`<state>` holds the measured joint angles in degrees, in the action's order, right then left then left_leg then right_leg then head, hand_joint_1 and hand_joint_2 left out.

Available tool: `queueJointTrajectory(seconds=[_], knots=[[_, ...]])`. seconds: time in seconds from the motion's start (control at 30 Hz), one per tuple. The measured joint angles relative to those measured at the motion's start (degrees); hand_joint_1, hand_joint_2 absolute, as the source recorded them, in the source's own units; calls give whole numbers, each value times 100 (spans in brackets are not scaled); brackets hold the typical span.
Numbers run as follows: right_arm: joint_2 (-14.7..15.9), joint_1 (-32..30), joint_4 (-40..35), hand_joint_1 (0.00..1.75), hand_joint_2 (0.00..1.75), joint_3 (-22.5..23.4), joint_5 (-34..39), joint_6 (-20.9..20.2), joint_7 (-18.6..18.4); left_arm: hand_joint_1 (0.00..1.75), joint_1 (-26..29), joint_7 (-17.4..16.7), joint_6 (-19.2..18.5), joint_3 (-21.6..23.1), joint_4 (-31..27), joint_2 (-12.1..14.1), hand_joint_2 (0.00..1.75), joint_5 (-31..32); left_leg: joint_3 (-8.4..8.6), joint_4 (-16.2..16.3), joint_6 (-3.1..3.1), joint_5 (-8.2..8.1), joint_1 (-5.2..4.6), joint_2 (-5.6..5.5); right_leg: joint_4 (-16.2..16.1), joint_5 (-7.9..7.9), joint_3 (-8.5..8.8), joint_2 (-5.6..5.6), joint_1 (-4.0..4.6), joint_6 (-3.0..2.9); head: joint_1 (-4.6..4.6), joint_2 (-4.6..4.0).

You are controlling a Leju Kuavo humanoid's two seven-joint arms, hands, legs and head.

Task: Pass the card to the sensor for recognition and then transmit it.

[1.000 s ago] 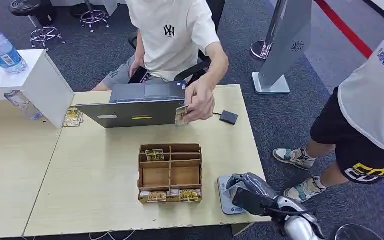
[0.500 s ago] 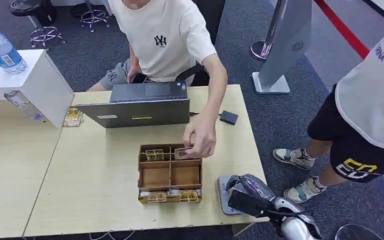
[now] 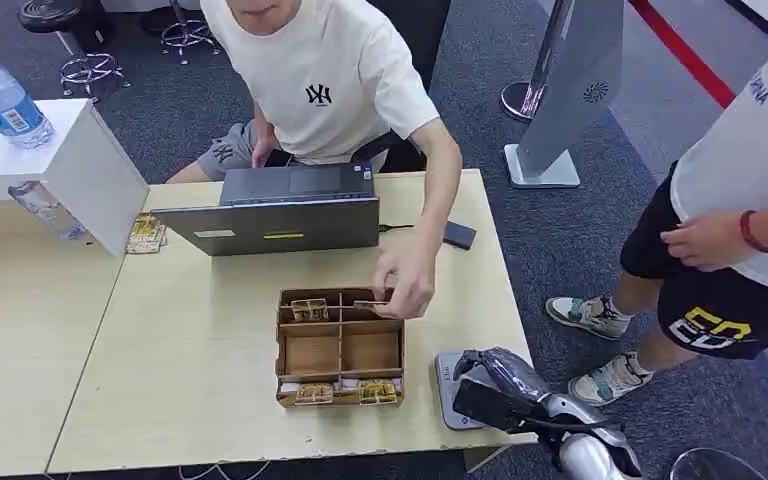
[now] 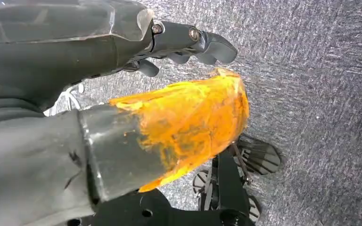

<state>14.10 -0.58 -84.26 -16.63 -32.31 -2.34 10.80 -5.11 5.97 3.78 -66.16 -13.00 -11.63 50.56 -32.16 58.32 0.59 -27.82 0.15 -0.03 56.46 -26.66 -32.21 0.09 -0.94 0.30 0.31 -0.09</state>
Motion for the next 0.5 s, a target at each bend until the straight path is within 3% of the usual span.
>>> queueJointTrajectory(seconds=[0.5], knots=[[-2,29,94,175,175,-13,-242,107,-39,0,0,0,0,-11,0,0,0,20,1,0,0,0,0,0,0,0,0,0,0,0,2,0]])
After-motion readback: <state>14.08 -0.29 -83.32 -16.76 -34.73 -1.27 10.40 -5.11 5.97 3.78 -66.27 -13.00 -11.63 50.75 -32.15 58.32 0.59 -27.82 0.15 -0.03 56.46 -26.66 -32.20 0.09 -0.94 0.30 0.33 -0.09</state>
